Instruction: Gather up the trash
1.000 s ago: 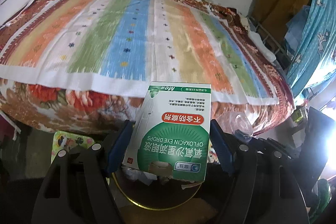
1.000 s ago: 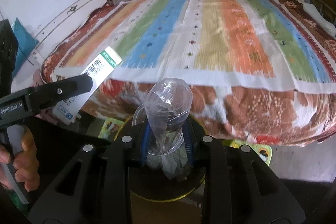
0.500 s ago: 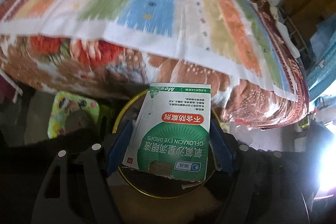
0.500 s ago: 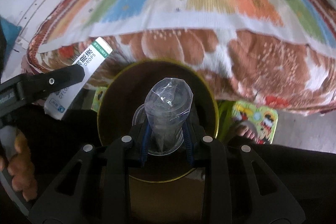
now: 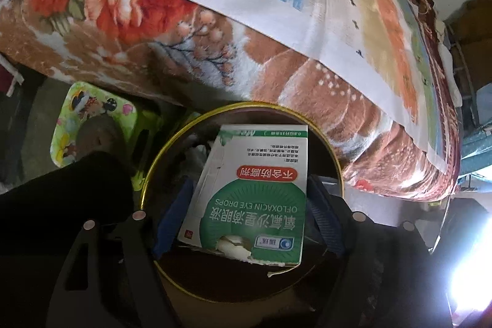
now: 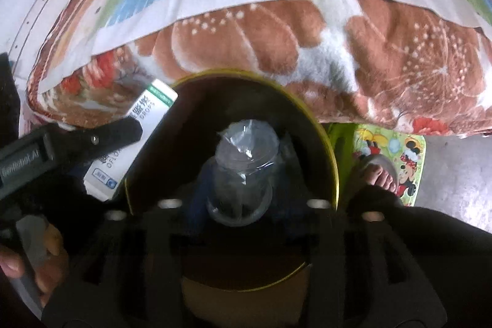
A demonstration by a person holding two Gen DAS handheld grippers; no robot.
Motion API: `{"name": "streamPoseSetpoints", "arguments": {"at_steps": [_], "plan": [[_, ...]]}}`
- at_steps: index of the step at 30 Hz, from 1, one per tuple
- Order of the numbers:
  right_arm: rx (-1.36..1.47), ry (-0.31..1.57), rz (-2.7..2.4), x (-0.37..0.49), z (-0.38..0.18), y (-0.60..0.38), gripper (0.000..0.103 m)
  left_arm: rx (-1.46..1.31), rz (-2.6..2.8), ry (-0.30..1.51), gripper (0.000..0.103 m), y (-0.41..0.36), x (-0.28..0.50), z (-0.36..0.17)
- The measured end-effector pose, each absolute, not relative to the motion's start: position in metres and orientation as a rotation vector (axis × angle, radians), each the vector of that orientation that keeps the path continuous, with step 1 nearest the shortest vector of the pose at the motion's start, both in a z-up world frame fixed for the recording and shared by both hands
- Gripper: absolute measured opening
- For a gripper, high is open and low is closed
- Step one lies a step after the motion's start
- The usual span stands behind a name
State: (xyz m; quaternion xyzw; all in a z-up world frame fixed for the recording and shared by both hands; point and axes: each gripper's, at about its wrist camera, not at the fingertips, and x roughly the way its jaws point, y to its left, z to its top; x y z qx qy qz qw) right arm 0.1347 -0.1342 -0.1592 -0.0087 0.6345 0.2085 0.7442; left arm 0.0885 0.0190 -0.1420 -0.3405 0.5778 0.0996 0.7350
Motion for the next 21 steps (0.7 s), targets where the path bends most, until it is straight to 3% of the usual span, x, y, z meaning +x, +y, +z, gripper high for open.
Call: {"name": "streamPoseSetpoints", "arguments": {"at_steps": [1, 8, 15, 21], "plan": [[-0.016, 1.383, 0.449, 0.136, -0.157, -0.135, 0.059, -0.750, 0.228, 1.263, 0.089, 0.020, 0.089, -0.141], [-0.011, 1.309, 0.471, 0.130, -0.132, -0.141, 0.060, -0.651, 0.259, 1.123, 0.090, 0.024, 0.082, -0.097], [-0.072, 1.108, 0.505, 0.101, -0.070, -0.166, 0.077, -0.349, 0.091, 1.002, 0.097, -0.004, 0.048, -0.031], [-0.092, 1.065, 0.537, 0.076, -0.045, -0.189, 0.094, -0.211, -0.005, 0.954, 0.097, -0.021, 0.013, -0.018]]}}
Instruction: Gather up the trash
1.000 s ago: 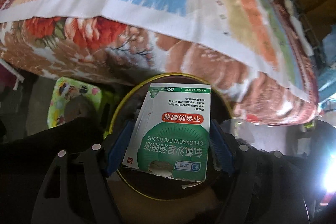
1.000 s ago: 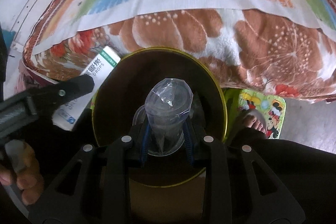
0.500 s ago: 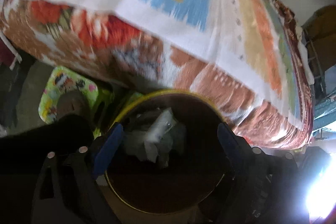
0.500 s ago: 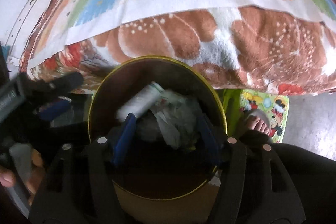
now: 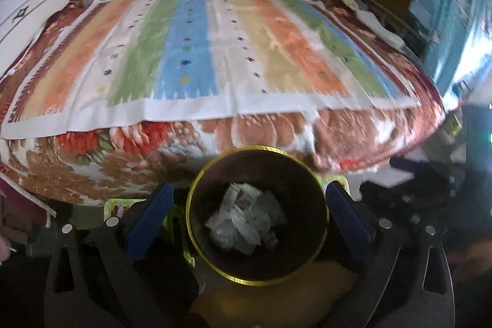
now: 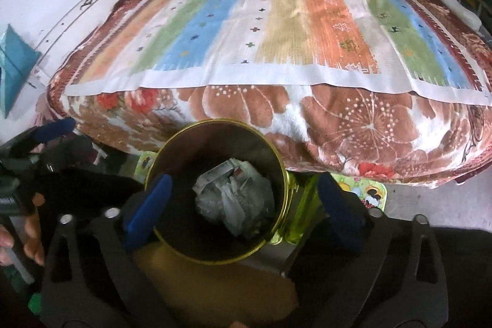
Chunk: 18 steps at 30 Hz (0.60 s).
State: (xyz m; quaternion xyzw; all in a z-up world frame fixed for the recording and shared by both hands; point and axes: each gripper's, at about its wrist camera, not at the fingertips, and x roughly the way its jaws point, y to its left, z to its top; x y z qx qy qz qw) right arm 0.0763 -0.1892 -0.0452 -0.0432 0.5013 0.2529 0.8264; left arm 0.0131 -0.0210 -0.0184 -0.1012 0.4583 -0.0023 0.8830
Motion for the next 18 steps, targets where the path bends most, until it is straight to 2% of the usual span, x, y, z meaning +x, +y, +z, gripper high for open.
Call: {"name": "streamPoseSetpoints", "arguments": {"at_steps": [18], "plan": [[-0.147, 1.080, 0.617, 0.045, -0.044, -0.188, 0.094, -0.217, -0.019, 0.990, 0.097, -0.025, -0.009, -0.032]]}}
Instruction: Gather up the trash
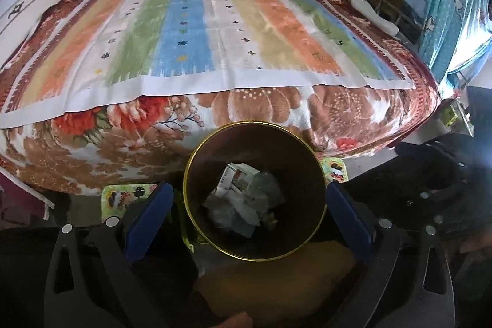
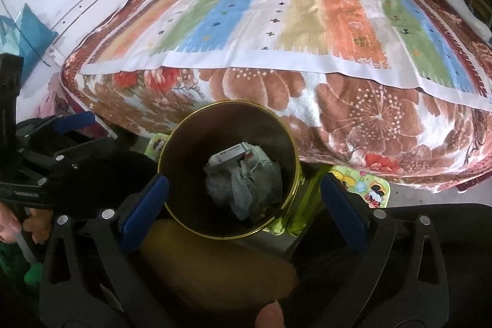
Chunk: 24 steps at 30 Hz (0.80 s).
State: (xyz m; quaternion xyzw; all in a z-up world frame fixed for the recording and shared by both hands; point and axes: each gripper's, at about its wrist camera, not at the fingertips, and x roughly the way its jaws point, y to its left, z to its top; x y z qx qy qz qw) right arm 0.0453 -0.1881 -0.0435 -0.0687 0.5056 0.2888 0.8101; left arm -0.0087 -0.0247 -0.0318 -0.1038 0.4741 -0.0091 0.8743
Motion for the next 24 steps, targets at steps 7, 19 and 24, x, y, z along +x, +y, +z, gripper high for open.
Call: {"name": "streamPoseSetpoints", "arguments": {"at_steps": [7, 19, 24], "plan": [[-0.168, 1.085, 0.644, 0.040, -0.046, -0.185, 0.094, -0.237, 0.018, 1.010, 0.097, -0.021, -0.009, -0.037], [-0.138, 1.112, 0.673, 0.043, -0.049, -0.184, 0.094, -0.294, 0.043, 1.050, 0.097, -0.014, -0.004, -0.044], [-0.132, 1.119, 0.678, 0.044, -0.050, -0.183, 0.094, -0.300, 0.034, 1.056, 0.097, -0.014, -0.004, -0.044]]}}
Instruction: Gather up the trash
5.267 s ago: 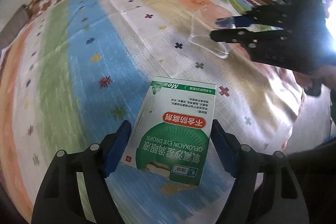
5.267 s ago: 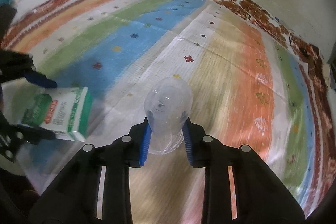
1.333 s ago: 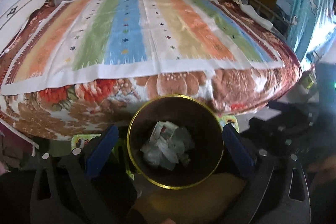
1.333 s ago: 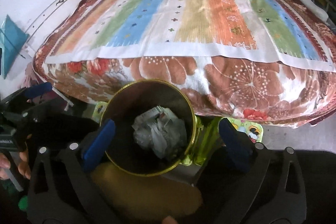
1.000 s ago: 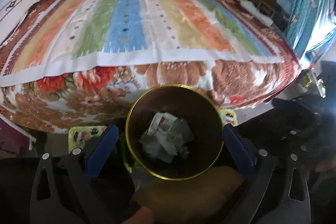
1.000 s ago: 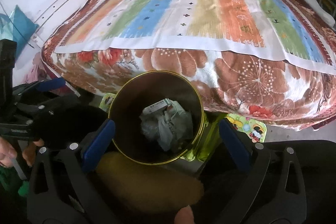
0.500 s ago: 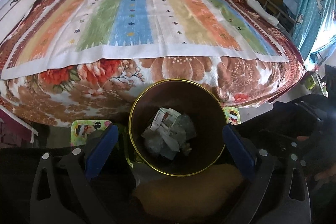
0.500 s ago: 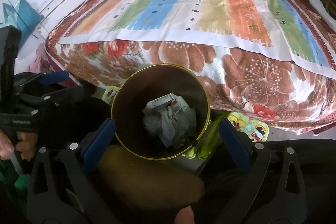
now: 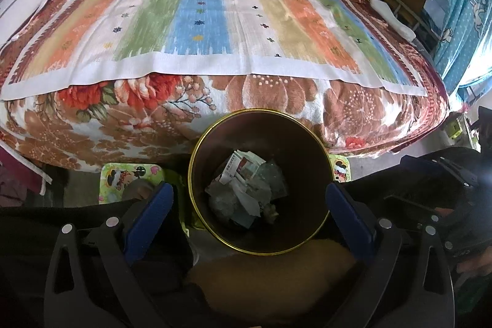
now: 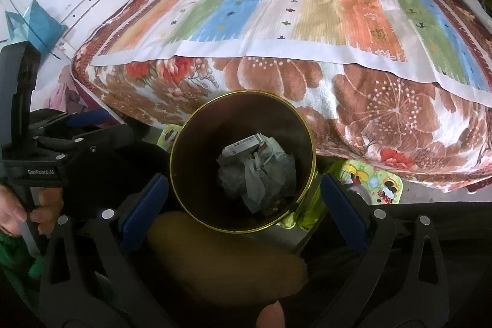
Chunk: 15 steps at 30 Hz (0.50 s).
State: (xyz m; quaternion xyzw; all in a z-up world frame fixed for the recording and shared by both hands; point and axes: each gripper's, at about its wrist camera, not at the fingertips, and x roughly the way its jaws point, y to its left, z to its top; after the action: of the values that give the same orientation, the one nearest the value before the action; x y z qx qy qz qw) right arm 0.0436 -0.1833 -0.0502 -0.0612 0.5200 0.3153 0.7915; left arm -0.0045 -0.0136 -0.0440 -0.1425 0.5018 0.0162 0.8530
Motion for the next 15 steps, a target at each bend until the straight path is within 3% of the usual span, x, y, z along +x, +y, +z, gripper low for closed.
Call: {"name": "streamPoseSetpoints", "arguments": {"at_steps": [15], "plan": [[-0.102, 1.137, 0.699, 0.0448, -0.0508, -0.1840, 0.094, -0.303, 0.049, 1.068, 0.097, -0.0134, -0.0038, -0.0467]]}}
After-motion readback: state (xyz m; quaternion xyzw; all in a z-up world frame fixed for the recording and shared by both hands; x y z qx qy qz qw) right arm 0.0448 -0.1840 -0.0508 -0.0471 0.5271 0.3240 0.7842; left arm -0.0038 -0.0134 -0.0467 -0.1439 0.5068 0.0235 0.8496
